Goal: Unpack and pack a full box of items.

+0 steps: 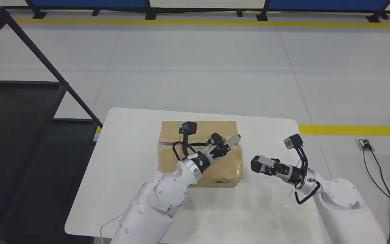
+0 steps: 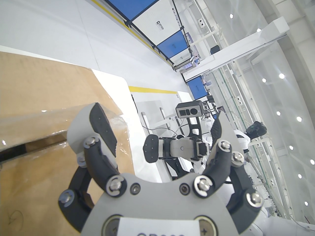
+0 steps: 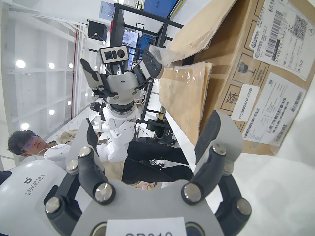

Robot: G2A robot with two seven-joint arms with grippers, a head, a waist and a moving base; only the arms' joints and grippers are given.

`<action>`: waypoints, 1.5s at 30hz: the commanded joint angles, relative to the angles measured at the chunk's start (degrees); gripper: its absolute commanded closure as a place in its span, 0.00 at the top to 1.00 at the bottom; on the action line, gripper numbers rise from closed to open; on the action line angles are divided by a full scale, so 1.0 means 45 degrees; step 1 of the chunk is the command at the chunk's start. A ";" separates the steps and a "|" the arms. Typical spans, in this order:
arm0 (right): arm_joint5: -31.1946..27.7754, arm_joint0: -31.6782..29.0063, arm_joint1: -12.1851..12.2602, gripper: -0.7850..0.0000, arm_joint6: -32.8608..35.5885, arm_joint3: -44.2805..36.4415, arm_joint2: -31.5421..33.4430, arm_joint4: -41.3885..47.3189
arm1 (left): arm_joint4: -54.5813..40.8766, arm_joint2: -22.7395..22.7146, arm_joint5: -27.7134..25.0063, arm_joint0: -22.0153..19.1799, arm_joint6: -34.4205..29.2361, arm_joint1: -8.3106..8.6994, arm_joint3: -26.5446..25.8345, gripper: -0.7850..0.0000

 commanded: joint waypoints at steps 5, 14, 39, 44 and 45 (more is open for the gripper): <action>-0.0257 0.0005 -0.0017 1.00 -0.1987 -0.0539 -0.0155 -0.1892 | -0.0377 -0.0721 -0.0234 0.0717 -0.0439 0.0143 -0.1441 1.00; 0.0697 -0.0062 -0.0072 1.00 -0.4168 -0.0894 -0.0248 -0.3413 | -0.1825 -0.1733 -0.0142 0.1501 -0.1749 0.0329 -0.2941 1.00; -0.0023 -0.1090 -0.0171 1.00 -0.8314 -0.2623 -0.0843 -0.8145 | -0.3025 -0.4766 -0.0380 0.2387 -0.2148 0.0699 -0.5576 1.00; -0.0023 -0.1090 -0.0171 1.00 -0.8314 -0.2623 -0.0843 -0.8145 | -0.2273 -0.7704 -0.0548 0.4152 -0.1790 0.1011 -0.7013 1.00; -0.0023 -0.1090 -0.0171 1.00 -0.8314 -0.2623 -0.0843 -0.8145 | -0.2053 -0.8170 -0.0591 0.4551 -0.1654 0.1052 -0.7147 1.00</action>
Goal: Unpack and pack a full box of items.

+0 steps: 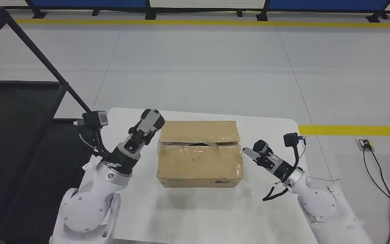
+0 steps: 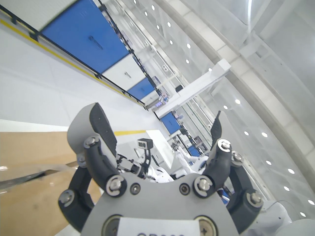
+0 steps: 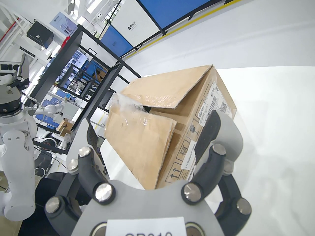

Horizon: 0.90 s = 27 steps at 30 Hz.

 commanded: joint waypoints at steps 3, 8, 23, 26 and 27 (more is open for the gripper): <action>-0.0002 0.0000 0.0000 1.00 -0.0011 -0.0001 0.0000 -0.0011 | 0.0570 -0.1762 -0.0248 0.1613 0.0406 0.0135 -0.0293 1.00; 0.0283 -0.0298 0.0019 1.00 -0.1376 -0.1665 -0.0163 -0.3555 | 0.0557 -0.2475 -0.0370 0.2447 0.0733 0.0198 0.0085 1.00; 0.1955 -0.0296 -0.0036 1.00 -0.0664 -0.3827 -0.1860 -1.0310 | 0.0273 -0.2053 -0.0588 0.2743 0.0731 0.0301 0.1107 1.00; 0.3206 0.0184 -0.0220 1.00 0.0159 -0.4069 -0.2885 -1.1724 | 0.0705 -0.1808 -0.0594 0.2626 0.0855 0.0319 0.1219 1.00; 0.3523 0.0403 -0.0296 1.00 0.0435 -0.4077 -0.3267 -1.2113 | 0.0762 -0.1755 -0.0608 0.2605 0.0881 0.0325 0.1237 1.00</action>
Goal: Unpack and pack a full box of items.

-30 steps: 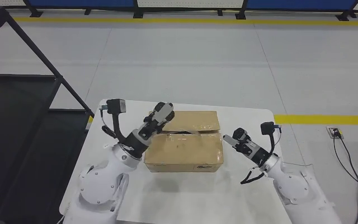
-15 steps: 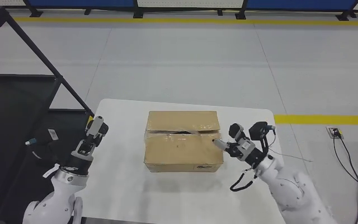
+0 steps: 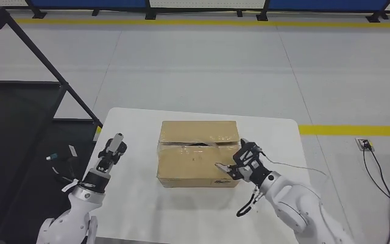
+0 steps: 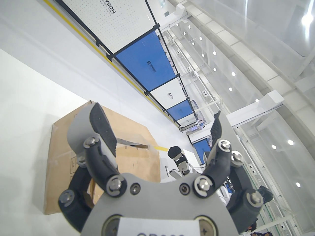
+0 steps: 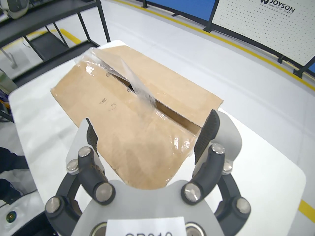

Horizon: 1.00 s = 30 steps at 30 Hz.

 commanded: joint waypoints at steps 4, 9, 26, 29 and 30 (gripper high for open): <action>0.1997 0.1193 -0.0430 1.00 0.1224 0.0251 -0.1705 -0.1792 | 0.0076 0.0179 -0.0058 -0.0051 0.0053 0.0033 0.0075 1.00; 0.2471 0.2284 -0.0822 0.37 0.2257 0.0971 -0.2632 -0.1963 | -0.0016 0.0210 -0.0234 0.0068 0.0062 0.0070 0.0049 1.00; 0.1366 0.2684 -0.1119 0.00 0.4374 0.0428 -0.2044 -0.0398 | 0.0063 0.0497 -0.0635 0.0024 -0.0503 0.0233 0.0048 1.00; 0.1160 0.2987 -0.1163 0.00 0.5682 0.0103 -0.1758 0.0734 | 0.0222 0.0654 -0.0731 -0.0088 -0.0795 0.0273 0.0162 1.00; 0.1144 0.3100 -0.1183 0.00 0.6150 0.0079 -0.1651 0.1254 | 0.0274 0.0719 -0.0793 -0.0135 -0.0924 0.0287 0.0201 1.00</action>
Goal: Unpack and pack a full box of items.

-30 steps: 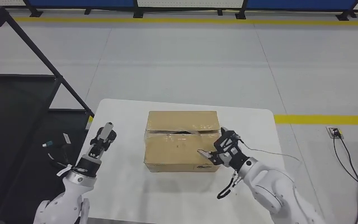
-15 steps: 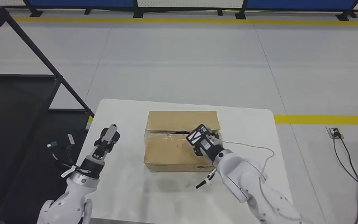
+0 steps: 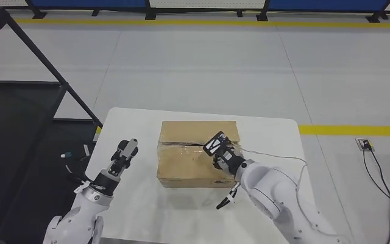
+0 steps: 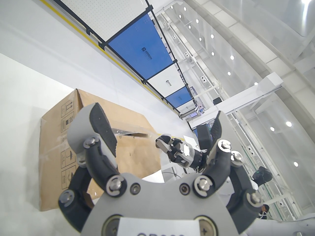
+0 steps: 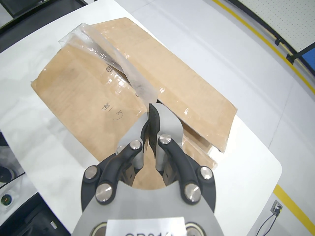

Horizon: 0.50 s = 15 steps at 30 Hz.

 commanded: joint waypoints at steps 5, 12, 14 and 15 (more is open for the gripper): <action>0.0263 0.1258 -0.0159 0.00 0.2881 -0.0047 0.0446 0.2876 | 0.0205 0.0359 -0.0385 -0.0426 -0.0766 0.0092 0.0357 1.00; 0.1475 0.2862 -0.0488 0.00 0.5055 0.0516 -0.0177 0.4723 | -0.0201 0.0663 -0.0619 -0.1563 -0.1693 0.0198 0.1498 1.00; 0.1540 0.3001 -0.0523 0.00 0.5287 0.0612 -0.0273 0.4938 | -0.0633 0.0761 -0.0576 -0.1854 -0.2294 0.0236 0.1908 1.00; 0.1540 0.3001 -0.0523 0.00 0.5287 0.0612 -0.0273 0.4938 | -0.0804 0.0645 -0.0514 -0.1987 -0.2636 0.0276 0.2058 1.00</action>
